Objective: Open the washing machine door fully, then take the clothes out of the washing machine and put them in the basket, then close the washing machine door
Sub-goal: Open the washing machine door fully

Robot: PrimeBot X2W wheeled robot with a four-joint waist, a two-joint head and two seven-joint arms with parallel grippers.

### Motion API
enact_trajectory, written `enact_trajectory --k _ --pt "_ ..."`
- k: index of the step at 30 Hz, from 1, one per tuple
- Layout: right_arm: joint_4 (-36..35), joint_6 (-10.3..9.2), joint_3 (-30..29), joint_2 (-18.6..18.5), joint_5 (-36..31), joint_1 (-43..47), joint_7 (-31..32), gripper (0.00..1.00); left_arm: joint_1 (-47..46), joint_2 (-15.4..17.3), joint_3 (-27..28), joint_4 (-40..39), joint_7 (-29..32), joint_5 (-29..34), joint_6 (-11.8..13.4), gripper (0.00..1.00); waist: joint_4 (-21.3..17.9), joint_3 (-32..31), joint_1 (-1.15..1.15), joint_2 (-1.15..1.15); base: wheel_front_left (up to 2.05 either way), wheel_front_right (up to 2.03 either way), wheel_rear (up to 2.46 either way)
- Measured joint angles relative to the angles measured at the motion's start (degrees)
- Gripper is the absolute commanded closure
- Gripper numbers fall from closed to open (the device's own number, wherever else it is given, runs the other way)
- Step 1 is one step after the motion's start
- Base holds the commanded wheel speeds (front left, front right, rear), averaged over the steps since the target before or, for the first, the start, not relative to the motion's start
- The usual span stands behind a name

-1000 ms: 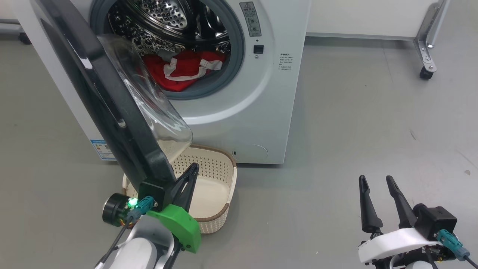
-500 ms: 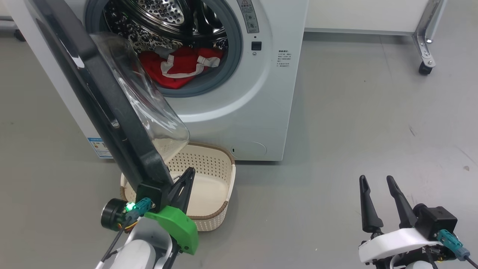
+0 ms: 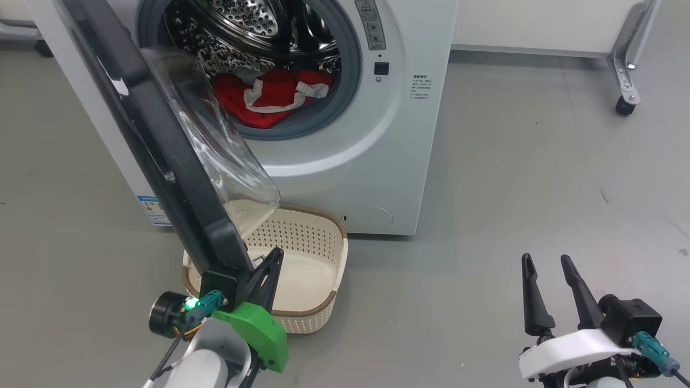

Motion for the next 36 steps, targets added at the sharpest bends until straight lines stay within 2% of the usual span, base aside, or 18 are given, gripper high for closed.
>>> enact_trajectory --k 20,36 --pt "0.35 1.02 -0.77 0.69 -0.4 1.19 0.0 0.0 0.0 -0.15 -0.93 1.52 -1.49 -1.15 0.0 1.0 5.13 -1.24 0.0 0.0 0.0 0.0 0.0" --pt "0.46 1.7 -1.43 2.05 -0.97 2.09 0.0 0.0 -0.03 -0.21 -0.45 2.4 -2.5 -2.14 0.54 1.0 11.69 -1.19 0.0 0.0 0.0 0.0 0.0"
